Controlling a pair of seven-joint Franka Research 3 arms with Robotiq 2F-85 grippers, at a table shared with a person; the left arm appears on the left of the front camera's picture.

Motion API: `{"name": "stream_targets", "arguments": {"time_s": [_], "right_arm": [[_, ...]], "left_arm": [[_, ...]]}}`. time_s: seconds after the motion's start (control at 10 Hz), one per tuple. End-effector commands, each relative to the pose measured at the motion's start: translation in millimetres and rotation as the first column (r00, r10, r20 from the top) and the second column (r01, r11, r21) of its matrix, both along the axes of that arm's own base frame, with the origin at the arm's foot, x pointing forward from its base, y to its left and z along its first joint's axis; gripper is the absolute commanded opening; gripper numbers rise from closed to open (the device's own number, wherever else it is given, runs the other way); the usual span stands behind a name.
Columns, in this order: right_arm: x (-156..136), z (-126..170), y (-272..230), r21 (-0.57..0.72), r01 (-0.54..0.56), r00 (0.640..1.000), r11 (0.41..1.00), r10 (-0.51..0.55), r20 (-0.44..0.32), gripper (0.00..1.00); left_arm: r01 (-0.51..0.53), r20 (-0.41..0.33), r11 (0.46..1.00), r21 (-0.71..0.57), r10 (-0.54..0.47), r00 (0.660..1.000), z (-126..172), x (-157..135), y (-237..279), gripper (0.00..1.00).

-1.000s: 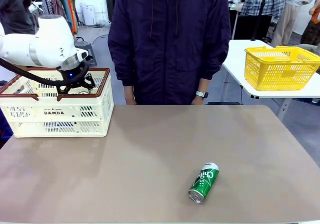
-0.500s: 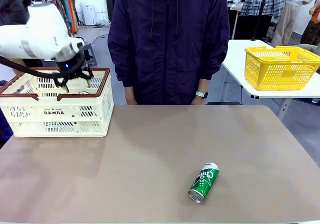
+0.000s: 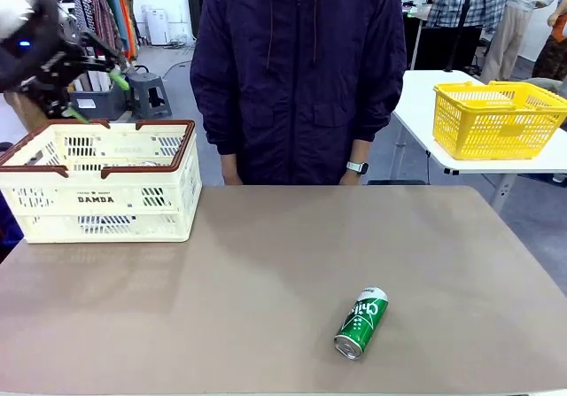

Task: Place the drinks into the Shopping basket.
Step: Pick up one drink and place it into the Shopping basket.

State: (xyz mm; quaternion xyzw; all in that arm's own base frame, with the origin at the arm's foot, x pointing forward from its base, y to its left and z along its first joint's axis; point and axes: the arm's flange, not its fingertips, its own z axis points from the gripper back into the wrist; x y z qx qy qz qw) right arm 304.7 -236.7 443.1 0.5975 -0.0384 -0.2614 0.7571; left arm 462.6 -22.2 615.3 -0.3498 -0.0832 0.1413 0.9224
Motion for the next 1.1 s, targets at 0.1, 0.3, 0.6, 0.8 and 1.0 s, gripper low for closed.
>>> {"name": "stream_targets", "arguments": {"time_s": [0.1,0.3,0.6,0.8,1.0], "right_arm": [[0.6,5.7,-0.4,0.018,0.004,1.0,1.0,-0.004,-0.001,1.0],[0.6,5.7,-0.4,0.018,0.004,1.0,1.0,-0.004,-0.001,1.0],[0.6,5.7,-0.4,0.018,0.004,1.0,1.0,-0.004,-0.001,1.0],[0.6,5.7,-0.4,0.018,0.004,1.0,1.0,-0.004,-0.001,1.0],[0.6,5.7,-0.4,0.018,0.004,1.0,1.0,-0.004,-0.001,1.0]], "left_arm": [[0.162,0.057,0.863,-0.479,-0.153,0.986,-65.0,-98.3,73.3,1.0],[0.158,0.134,0.81,-0.565,-0.099,0.986,-104.1,-143.3,108.2,1.0],[0.245,0.14,0.786,-0.567,-0.201,0.97,-158.6,-134.5,136.8,1.0],[0.217,0.175,0.784,-0.582,-0.14,0.975,-129.9,-165.6,120.9,1.0],[0.217,0.175,0.784,-0.582,-0.14,0.975,-129.9,-165.6,120.9,1.0]]}}
